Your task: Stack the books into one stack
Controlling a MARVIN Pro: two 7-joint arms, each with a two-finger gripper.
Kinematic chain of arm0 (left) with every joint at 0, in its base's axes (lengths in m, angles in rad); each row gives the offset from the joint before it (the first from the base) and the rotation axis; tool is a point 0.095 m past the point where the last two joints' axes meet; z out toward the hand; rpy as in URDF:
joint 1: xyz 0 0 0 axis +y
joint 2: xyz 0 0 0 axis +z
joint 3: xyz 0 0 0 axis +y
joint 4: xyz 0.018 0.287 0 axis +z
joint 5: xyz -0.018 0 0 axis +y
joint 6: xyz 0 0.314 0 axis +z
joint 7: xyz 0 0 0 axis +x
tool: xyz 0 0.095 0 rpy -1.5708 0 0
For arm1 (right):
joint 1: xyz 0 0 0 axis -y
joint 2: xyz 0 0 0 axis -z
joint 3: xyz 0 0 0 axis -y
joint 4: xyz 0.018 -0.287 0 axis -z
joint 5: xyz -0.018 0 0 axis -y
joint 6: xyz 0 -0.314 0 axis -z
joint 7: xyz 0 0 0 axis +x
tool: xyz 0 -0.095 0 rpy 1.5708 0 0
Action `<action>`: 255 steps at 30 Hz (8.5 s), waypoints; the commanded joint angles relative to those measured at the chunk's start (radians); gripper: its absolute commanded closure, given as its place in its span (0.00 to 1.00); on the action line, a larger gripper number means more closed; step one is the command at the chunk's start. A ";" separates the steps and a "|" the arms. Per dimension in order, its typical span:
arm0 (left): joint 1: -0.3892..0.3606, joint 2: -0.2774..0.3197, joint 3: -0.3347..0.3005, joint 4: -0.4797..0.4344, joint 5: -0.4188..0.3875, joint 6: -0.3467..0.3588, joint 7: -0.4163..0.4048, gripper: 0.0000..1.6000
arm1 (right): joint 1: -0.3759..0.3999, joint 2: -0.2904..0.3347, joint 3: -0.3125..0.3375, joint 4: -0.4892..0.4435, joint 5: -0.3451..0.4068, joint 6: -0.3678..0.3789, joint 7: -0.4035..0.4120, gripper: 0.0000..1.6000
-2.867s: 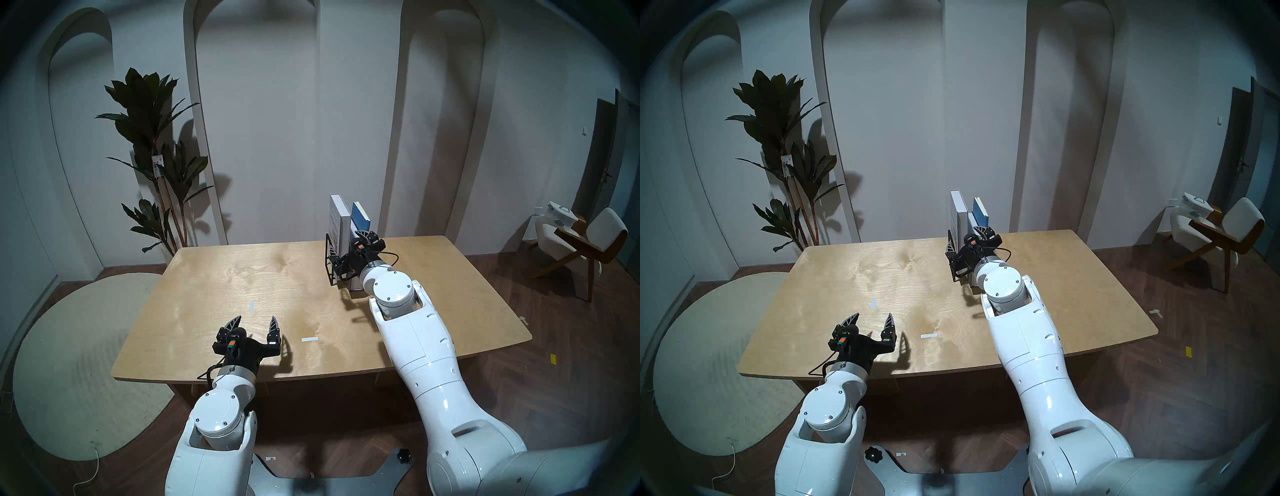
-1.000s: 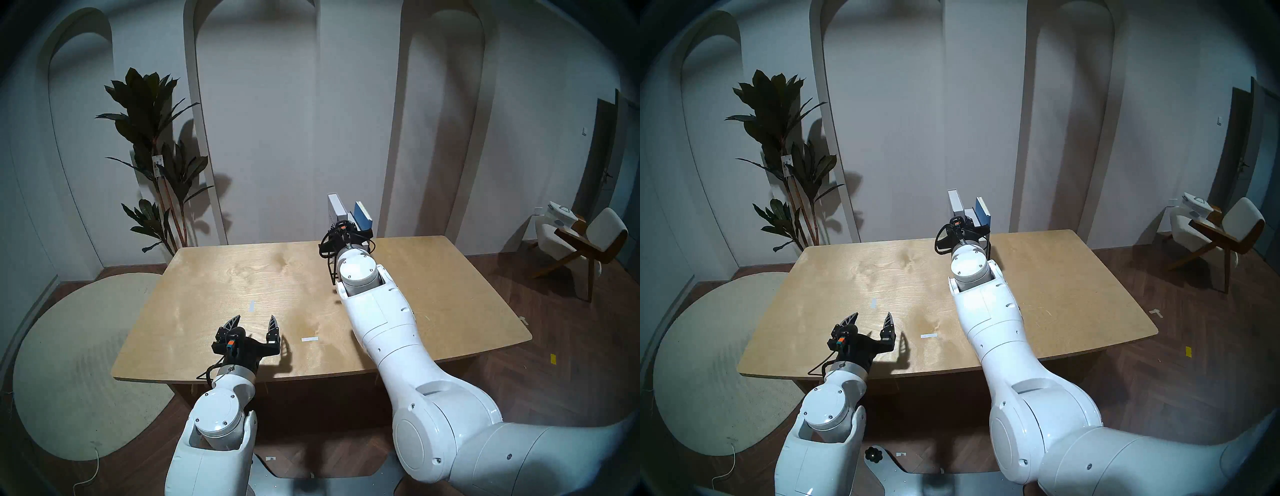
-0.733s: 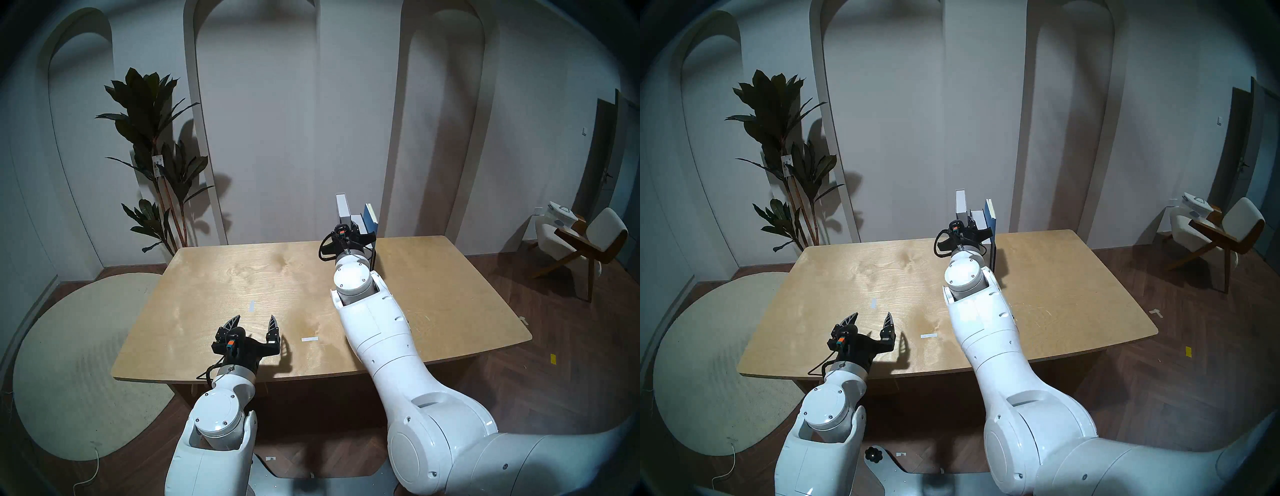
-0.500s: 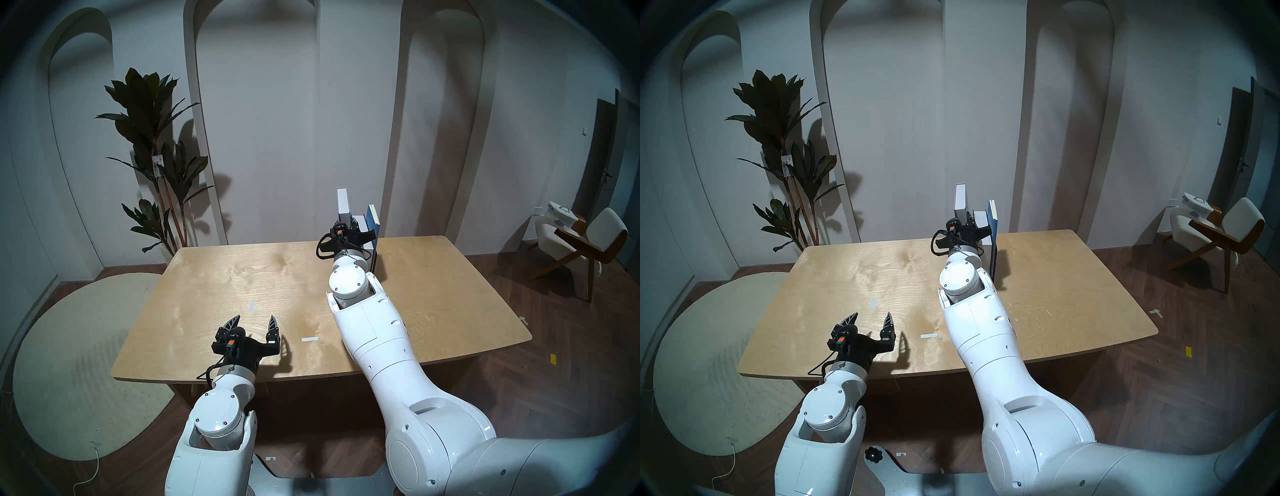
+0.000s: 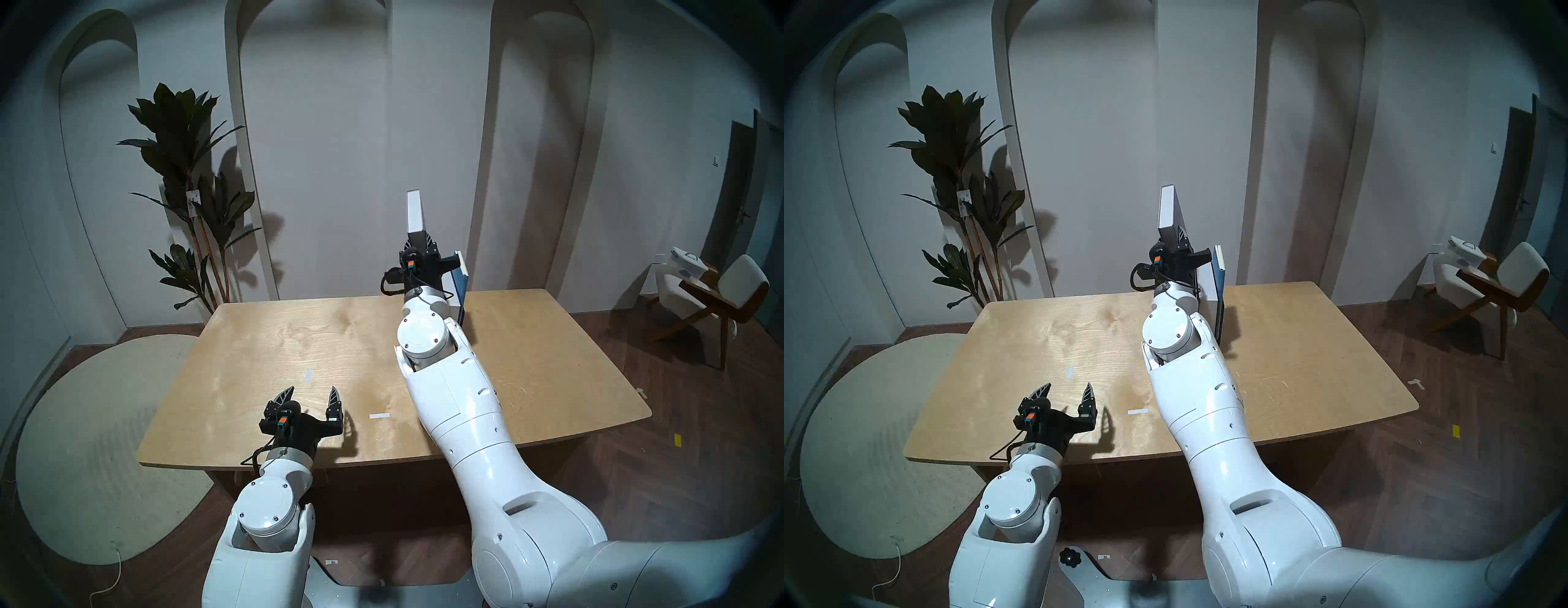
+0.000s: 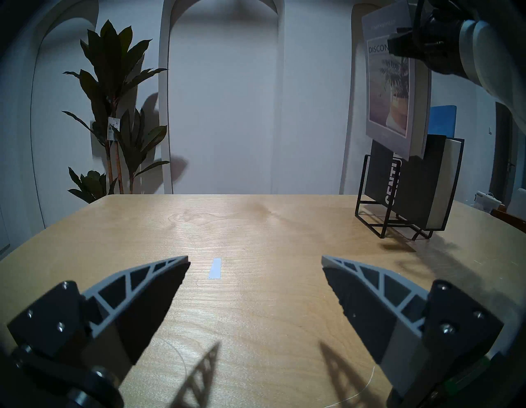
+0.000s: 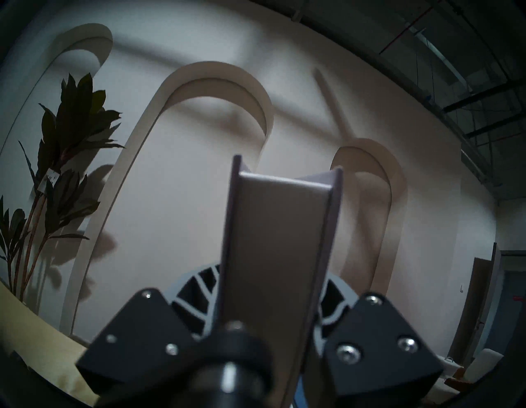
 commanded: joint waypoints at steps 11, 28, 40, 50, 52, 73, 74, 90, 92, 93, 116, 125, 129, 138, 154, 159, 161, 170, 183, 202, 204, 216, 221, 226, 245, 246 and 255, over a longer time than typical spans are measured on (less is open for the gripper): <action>-0.004 0.002 0.002 -0.023 -0.001 -0.004 -0.003 0.00 | -0.075 0.115 -0.190 -0.241 -0.178 -0.011 0.112 1.00; -0.003 0.002 0.002 -0.025 -0.001 -0.003 -0.003 0.00 | -0.063 0.319 -0.305 -0.257 -0.295 0.074 0.490 1.00; -0.002 0.002 0.002 -0.026 -0.001 -0.003 -0.004 0.00 | -0.032 0.330 -0.316 -0.177 -0.286 0.015 0.567 1.00; -0.002 0.002 0.002 -0.026 -0.001 -0.003 -0.004 0.00 | -0.018 0.317 -0.337 -0.128 -0.261 -0.007 0.653 1.00; -0.002 0.002 0.002 -0.026 -0.001 -0.003 -0.004 0.00 | -0.016 0.315 -0.338 -0.115 -0.253 -0.009 0.667 1.00; -0.002 0.002 0.002 -0.026 -0.001 -0.003 -0.004 0.00 | 0.054 0.270 -0.338 0.081 -0.242 -0.028 0.681 1.00; -0.002 0.002 0.002 -0.026 -0.001 -0.003 -0.004 0.00 | 0.058 0.262 -0.333 0.101 -0.240 -0.031 0.668 1.00; -0.003 0.002 0.002 -0.024 -0.001 -0.004 -0.004 0.00 | 0.076 0.186 -0.398 0.207 -0.286 -0.046 0.568 1.00; -0.003 0.002 0.002 -0.025 -0.001 -0.003 -0.004 0.00 | 0.086 0.176 -0.392 0.239 -0.290 -0.032 0.545 1.00; -0.003 0.002 0.002 -0.025 -0.001 -0.003 -0.004 0.00 | 0.095 0.173 -0.388 0.258 -0.292 -0.027 0.533 1.00; -0.007 0.002 0.002 -0.018 -0.001 -0.005 -0.003 0.00 | 0.033 0.147 -0.375 0.206 -0.186 0.070 0.832 0.00; -0.006 0.002 0.002 -0.018 -0.001 -0.005 -0.002 0.00 | 0.034 0.183 -0.304 0.100 -0.180 0.218 0.864 0.00; -0.005 0.002 0.002 -0.020 -0.001 -0.005 -0.003 0.00 | 0.016 0.185 -0.272 0.047 -0.198 0.300 0.867 0.00; -0.003 0.002 0.002 -0.024 -0.001 -0.004 -0.003 0.00 | -0.040 0.175 -0.273 -0.060 -0.251 0.472 0.993 0.00; -0.004 0.002 0.002 -0.022 -0.001 -0.005 -0.003 0.00 | -0.073 0.106 -0.189 -0.202 -0.216 0.673 1.037 0.00; -0.004 0.002 0.002 -0.023 -0.001 -0.004 -0.003 0.00 | -0.120 0.107 -0.185 -0.275 -0.190 0.656 1.000 0.00; -0.004 0.002 0.002 -0.023 -0.001 -0.004 -0.003 0.00 | -0.132 0.114 -0.190 -0.301 -0.161 0.645 0.972 0.00; -0.005 0.002 0.002 -0.020 -0.001 -0.005 -0.003 0.00 | -0.161 0.121 -0.180 -0.411 -0.106 0.584 0.839 0.00; -0.008 0.002 0.002 -0.015 -0.001 -0.005 -0.002 0.00 | -0.201 0.129 -0.043 -0.563 -0.057 0.523 0.639 0.00; -0.010 0.002 0.001 -0.008 -0.001 -0.005 -0.002 0.00 | -0.419 0.215 0.132 -0.812 0.010 0.522 0.413 0.00; -0.010 0.002 0.001 -0.006 -0.001 -0.005 -0.002 0.00 | -0.437 0.216 0.171 -0.831 0.016 0.533 0.389 0.00; -0.012 0.002 0.001 -0.001 -0.001 -0.005 -0.002 0.00 | -0.599 0.227 0.262 -0.916 0.132 0.574 0.443 0.00; -0.012 0.002 0.001 0.002 -0.001 -0.005 -0.001 0.00 | -0.669 0.218 0.309 -0.938 0.200 0.565 0.490 0.00; -0.013 0.002 0.001 0.002 -0.001 -0.005 -0.001 0.00 | -0.738 0.206 0.366 -0.956 0.281 0.544 0.538 0.00; -0.006 0.002 0.002 -0.019 -0.001 -0.007 -0.003 0.00 | -0.888 0.218 0.547 -0.923 0.605 0.310 0.777 0.00; -0.006 0.002 0.002 -0.019 -0.001 -0.007 -0.003 0.00 | -0.881 0.223 0.555 -0.903 0.608 0.287 0.781 0.00; -0.004 0.002 0.002 -0.023 -0.001 -0.005 -0.003 0.00 | -0.809 0.245 0.568 -0.783 0.594 0.150 0.761 0.00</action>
